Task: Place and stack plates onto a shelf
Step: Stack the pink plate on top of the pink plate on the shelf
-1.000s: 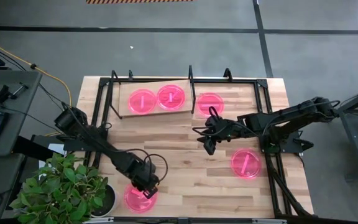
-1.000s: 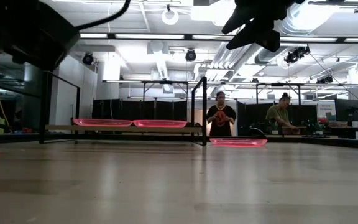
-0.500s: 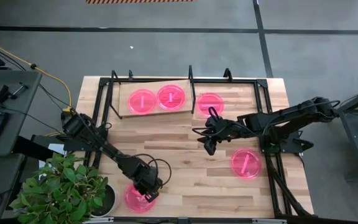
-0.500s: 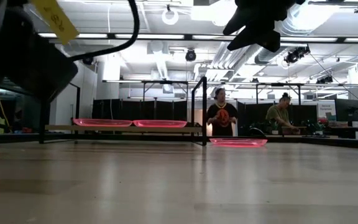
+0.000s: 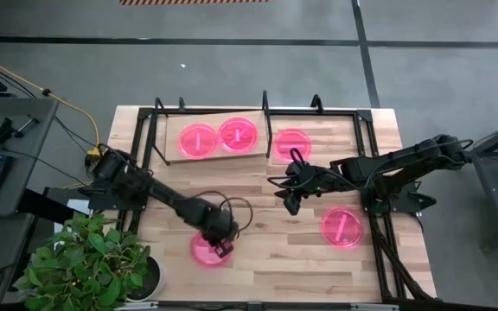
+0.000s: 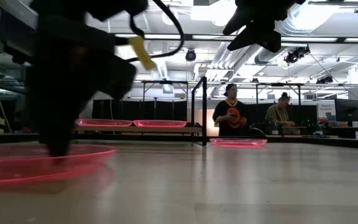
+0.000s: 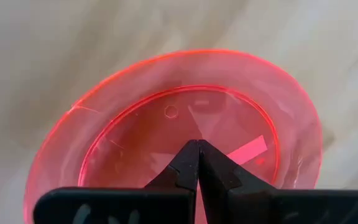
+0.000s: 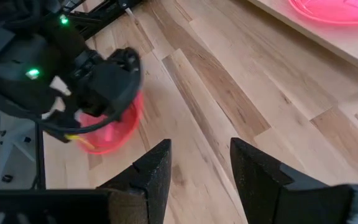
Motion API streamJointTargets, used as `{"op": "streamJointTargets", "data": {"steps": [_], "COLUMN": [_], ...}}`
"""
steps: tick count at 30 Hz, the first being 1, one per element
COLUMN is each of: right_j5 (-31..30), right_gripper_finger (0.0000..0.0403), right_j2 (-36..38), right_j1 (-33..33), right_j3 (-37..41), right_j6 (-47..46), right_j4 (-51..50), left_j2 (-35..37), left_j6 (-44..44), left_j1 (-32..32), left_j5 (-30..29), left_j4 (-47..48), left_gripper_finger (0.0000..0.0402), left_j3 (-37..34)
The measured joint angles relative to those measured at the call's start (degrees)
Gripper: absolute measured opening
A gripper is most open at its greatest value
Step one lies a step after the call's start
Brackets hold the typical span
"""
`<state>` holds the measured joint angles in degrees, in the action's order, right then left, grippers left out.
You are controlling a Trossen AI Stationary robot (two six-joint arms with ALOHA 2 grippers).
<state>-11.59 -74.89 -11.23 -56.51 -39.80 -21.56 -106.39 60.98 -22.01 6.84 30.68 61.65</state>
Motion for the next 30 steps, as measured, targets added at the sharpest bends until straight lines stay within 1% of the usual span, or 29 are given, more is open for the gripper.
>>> {"op": "streamJointTargets", "data": {"steps": [6,10,13,17,19,23,26,30], "right_j5": [0.0,-1.4,-2.0,-2.1,-2.1,-3.1,-5.4,-6.4], "right_gripper_finger": [0.0146,0.0146,0.0146,0.0146,0.0146,0.0146,0.0146,0.0146], "right_j2": [0.0,0.0,0.0,0.0,0.0,0.0,0.0,0.0], "right_j1": [0.0,0.0,0.0,0.0,0.0,0.0,0.0,0.0], "right_j3": [0.0,0.0,0.0,0.0,0.0,0.0,0.0,0.0], "right_j6": [-0.8,-1.9,-2.4,-2.4,-2.4,-2.8,-4.2,-4.9], "right_j4": [0.0,0.0,0.1,1.2,2.0,3.2,3.4,3.6], "left_j2": [-0.1,0.3,2.8,9.3,13.8,22.6,28.7,35.6], "left_j6": [-7.6,-11.3,-14.5,-18.9,-20.3,-21.7,-20.2,-13.5], "left_j1": [6.1,9.8,11.8,13.2,13.5,12.6,11.0,8.1], "left_j5": [-3.5,-3.2,-2.2,-2.1,-4.0,-8.4,-10.7,-12.2], "left_j4": [-3.2,-5.2,-4.2,0.6,4.2,7.0,5.6,1.5], "left_gripper_finger": [0.0,0.0,0.0,0.0,0.0,0.0,0.0,0.0], "left_j3": [-0.1,-0.2,-0.3,-0.2,-0.3,-1.3,-5.6,-14.8]}}
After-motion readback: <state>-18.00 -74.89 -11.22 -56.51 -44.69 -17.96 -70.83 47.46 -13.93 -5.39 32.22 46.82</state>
